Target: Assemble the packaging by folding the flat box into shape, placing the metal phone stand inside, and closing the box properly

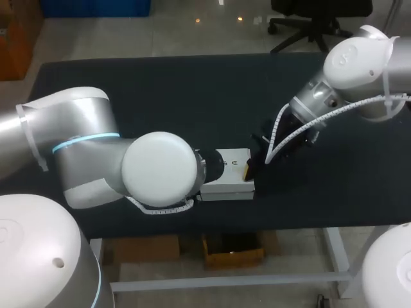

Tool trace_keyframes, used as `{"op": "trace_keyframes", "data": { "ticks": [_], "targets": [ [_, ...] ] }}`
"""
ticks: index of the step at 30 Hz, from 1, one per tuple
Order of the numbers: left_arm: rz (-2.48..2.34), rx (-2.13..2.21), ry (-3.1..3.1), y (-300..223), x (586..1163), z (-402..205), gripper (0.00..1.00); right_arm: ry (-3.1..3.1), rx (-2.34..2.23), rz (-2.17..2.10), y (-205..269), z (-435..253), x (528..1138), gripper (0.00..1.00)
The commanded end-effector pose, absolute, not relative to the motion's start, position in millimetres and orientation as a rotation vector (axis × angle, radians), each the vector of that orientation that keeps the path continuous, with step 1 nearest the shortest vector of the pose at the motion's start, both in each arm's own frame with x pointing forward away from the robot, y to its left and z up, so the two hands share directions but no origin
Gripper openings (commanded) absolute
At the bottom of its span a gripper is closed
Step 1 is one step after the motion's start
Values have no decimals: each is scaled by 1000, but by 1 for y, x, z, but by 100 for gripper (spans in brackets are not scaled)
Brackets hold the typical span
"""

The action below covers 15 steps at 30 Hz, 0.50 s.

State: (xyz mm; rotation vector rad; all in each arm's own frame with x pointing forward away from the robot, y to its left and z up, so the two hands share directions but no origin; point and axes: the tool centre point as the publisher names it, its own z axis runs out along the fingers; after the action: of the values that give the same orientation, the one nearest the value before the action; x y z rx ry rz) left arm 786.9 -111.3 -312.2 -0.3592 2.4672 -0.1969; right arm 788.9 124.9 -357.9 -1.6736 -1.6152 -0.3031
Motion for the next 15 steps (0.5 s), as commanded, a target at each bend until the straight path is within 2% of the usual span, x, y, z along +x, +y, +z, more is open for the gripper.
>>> {"op": "trace_keyframes", "data": {
  "ticks": [1, 15],
  "targets": [
    [-266, -352, 2511, -103, 797, -321, 0, -1613, -1670, -301, 124, -359, 790, 0],
    [-276, -384, 2571, -103, 799, -347, 0, -1607, -1679, -298, 123, -360, 790, 0]
  ]
}}
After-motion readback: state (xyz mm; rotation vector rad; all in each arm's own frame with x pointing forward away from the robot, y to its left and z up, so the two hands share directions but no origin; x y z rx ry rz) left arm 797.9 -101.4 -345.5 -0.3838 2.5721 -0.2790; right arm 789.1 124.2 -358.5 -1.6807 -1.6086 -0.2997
